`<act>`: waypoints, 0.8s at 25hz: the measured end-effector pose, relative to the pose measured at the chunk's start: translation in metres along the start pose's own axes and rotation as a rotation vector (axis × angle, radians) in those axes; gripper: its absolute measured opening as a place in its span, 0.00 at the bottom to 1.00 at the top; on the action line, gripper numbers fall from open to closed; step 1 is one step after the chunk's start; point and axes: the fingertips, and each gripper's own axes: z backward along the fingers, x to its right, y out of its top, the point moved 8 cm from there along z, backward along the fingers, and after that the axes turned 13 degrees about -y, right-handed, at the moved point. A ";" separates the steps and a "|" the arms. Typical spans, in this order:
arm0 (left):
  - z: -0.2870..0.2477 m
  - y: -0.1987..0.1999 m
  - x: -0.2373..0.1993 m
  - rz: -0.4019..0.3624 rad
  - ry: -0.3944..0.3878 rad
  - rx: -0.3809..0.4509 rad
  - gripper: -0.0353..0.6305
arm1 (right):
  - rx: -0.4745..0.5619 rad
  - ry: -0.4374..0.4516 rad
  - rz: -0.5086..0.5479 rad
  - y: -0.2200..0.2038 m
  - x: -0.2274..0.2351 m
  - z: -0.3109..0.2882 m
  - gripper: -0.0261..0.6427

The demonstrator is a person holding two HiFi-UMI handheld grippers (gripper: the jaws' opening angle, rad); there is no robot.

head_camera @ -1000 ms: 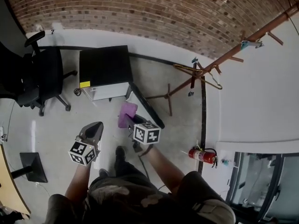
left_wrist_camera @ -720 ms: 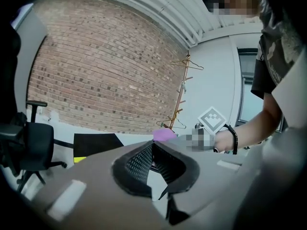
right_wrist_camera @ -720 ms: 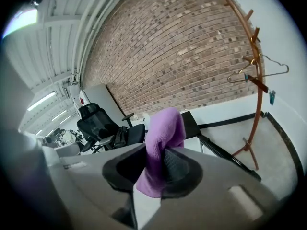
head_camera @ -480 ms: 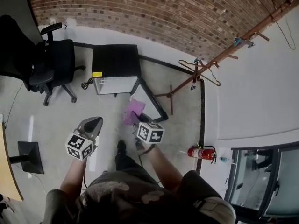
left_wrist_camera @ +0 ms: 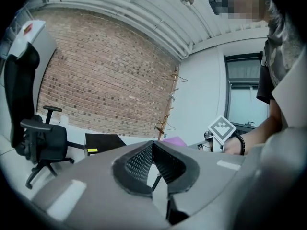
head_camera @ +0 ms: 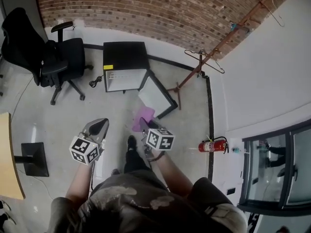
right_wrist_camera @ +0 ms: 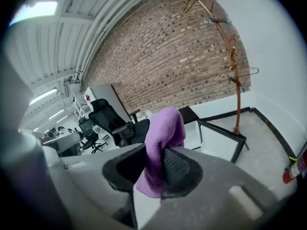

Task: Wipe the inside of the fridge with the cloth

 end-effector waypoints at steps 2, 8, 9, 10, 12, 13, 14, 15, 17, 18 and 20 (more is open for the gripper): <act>0.021 -0.008 0.018 0.007 -0.029 -0.004 0.08 | 0.008 -0.012 -0.005 -0.020 -0.004 0.026 0.16; 0.080 -0.041 0.053 0.075 -0.061 -0.028 0.08 | 0.034 -0.032 -0.002 -0.065 -0.015 0.093 0.16; 0.085 -0.045 0.057 0.083 -0.066 -0.028 0.08 | 0.041 -0.038 0.003 -0.069 -0.016 0.102 0.16; 0.087 -0.048 0.061 0.086 -0.071 -0.024 0.08 | 0.049 -0.042 0.005 -0.072 -0.015 0.110 0.16; 0.087 -0.051 0.073 0.078 -0.080 -0.015 0.08 | 0.060 -0.046 0.005 -0.077 -0.009 0.125 0.16; 0.085 -0.051 0.080 0.072 -0.087 -0.014 0.08 | 0.059 -0.046 0.005 -0.080 -0.005 0.131 0.16; 0.082 -0.052 0.087 0.066 -0.094 -0.016 0.08 | 0.056 -0.046 0.004 -0.083 0.000 0.136 0.16; 0.079 -0.052 0.095 0.059 -0.101 -0.018 0.08 | 0.051 -0.048 0.001 -0.086 0.006 0.140 0.16; 0.074 -0.051 0.110 0.039 -0.111 -0.025 0.08 | 0.047 -0.052 -0.016 -0.091 0.016 0.146 0.16; 0.072 -0.051 0.118 0.028 -0.116 -0.028 0.08 | 0.050 -0.050 -0.026 -0.092 0.021 0.150 0.16; 0.069 -0.050 0.133 0.005 -0.117 -0.026 0.08 | 0.060 -0.034 -0.034 -0.096 0.026 0.159 0.16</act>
